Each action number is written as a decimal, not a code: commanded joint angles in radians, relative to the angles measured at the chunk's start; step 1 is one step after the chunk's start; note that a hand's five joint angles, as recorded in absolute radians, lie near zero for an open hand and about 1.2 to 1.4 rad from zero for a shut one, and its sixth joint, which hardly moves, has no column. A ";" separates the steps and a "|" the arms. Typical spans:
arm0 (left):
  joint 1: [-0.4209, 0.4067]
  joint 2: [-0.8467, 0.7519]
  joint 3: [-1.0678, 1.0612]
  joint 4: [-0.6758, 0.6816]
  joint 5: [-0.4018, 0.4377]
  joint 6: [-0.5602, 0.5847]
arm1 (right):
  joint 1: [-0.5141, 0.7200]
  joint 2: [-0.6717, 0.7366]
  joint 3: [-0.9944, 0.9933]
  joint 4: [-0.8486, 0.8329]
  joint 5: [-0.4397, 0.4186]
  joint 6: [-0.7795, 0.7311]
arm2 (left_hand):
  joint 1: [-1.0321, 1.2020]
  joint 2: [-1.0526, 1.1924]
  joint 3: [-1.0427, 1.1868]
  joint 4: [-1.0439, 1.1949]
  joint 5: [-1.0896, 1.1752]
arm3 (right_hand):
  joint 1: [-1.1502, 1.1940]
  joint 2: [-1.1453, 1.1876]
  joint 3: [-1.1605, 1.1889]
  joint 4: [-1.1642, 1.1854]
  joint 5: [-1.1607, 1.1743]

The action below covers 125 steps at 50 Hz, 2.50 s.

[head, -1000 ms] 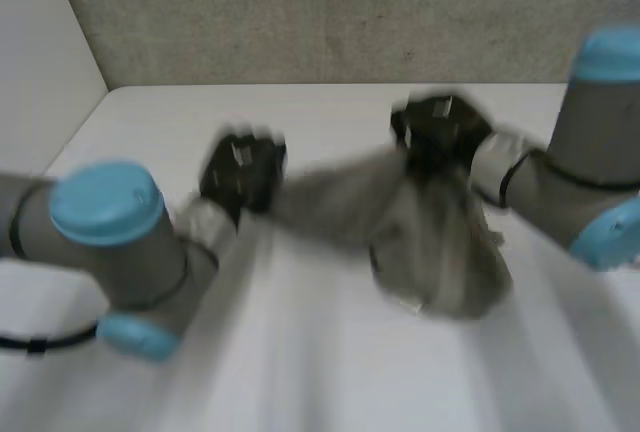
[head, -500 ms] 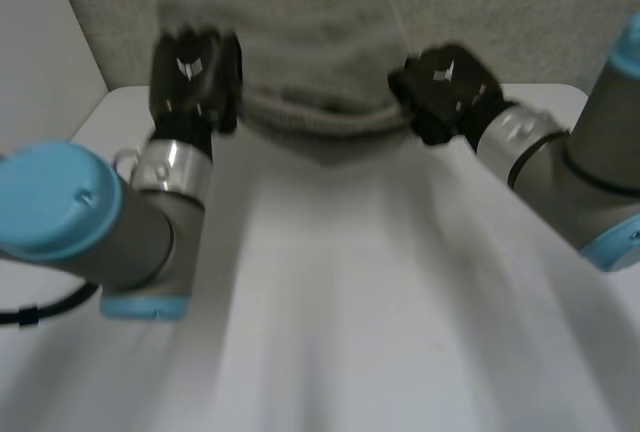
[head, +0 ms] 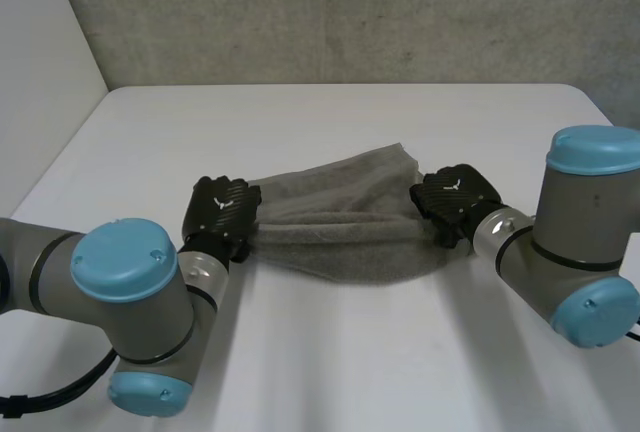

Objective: Fold the towel.

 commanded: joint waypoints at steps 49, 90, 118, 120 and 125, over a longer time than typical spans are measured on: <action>-0.021 0.210 -0.022 -0.012 0.003 0.113 | -0.169 -0.234 -0.018 0.001 -0.162 0.091 | 0.243 0.180 0.180 0.178 0.197 | 0.480 0.459 0.470 0.468 0.478; 0.118 0.081 0.594 -0.240 0.133 0.410 | -0.025 -0.072 -0.562 -0.046 0.105 -0.001 | 0.243 0.180 0.180 0.178 0.197 | 0.480 0.459 0.470 0.468 0.478; 0.091 0.101 -0.092 0.160 0.129 0.386 | -0.064 -0.159 0.017 -0.091 -0.117 0.021 | 0.243 0.180 0.180 0.178 0.197 | 0.480 0.459 0.470 0.468 0.478; 0.070 0.067 -0.101 0.157 0.130 0.386 | -0.068 -0.127 0.067 -0.088 -0.111 -0.004 | 0.243 0.180 0.180 0.178 0.197 | 0.480 0.459 0.470 0.468 0.478; 0.014 0.012 -0.115 0.141 0.130 0.402 | -0.108 -0.116 0.123 -0.088 -0.074 -0.047 | 0.243 0.180 0.180 0.178 0.197 | 0.480 0.459 0.470 0.468 0.478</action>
